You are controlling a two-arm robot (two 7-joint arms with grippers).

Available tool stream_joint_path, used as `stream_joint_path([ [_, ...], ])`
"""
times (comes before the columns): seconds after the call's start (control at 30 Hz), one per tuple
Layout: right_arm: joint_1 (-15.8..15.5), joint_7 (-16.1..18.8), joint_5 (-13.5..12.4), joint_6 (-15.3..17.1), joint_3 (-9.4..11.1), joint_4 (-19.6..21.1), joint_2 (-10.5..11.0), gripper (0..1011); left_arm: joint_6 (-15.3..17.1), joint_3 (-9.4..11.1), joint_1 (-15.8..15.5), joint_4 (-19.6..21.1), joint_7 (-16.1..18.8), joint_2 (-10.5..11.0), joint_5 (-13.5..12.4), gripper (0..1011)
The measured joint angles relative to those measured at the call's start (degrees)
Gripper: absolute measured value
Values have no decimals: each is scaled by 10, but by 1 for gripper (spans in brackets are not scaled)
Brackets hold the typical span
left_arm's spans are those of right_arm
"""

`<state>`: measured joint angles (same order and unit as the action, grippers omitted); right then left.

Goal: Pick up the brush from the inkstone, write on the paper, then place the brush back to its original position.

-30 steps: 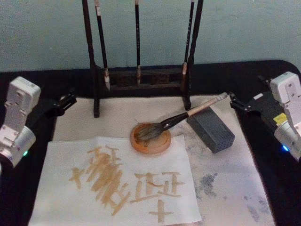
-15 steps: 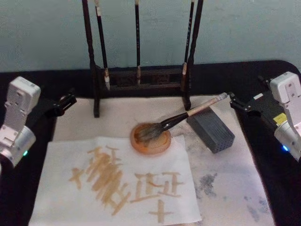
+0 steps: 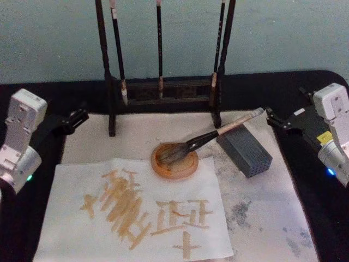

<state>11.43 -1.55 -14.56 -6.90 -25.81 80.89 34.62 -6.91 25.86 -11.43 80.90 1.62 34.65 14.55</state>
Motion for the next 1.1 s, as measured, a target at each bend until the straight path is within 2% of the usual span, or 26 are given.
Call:
stream_joint_path([
  [0.33,-12,32,-31,0,27,8,-11,1001,0,0,0,0,0,0,0,1002],
  [0.67,-54,76,-98,-8,66,35,-19,1001,0,0,0,0,0,0,0,1000],
  [0.77,-68,96,-127,-17,79,39,-27,1001,0,0,0,0,0,0,0,1000],
  [0.8,-73,111,-145,-22,85,39,-32,1001,0,0,0,0,0,0,0,1002],
  [0.9,-79,136,-179,-27,94,34,-41,1001,0,0,0,0,0,0,0,1002],
  [0.93,-82,153,-201,-29,102,30,-49,1002,0,0,0,0,0,0,0,1002],
  [0.97,-83,160,-211,-29,106,27,-53,1001,0,0,0,0,0,0,0,1002],
  [1.0,-84,178,-237,-29,112,19,-61,1002,0,0,0,0,0,0,0,1002],
  [1.1,-85,213,-283,-23,125,1,-79,1001,0,0,0,0,0,0,0,1002],
])
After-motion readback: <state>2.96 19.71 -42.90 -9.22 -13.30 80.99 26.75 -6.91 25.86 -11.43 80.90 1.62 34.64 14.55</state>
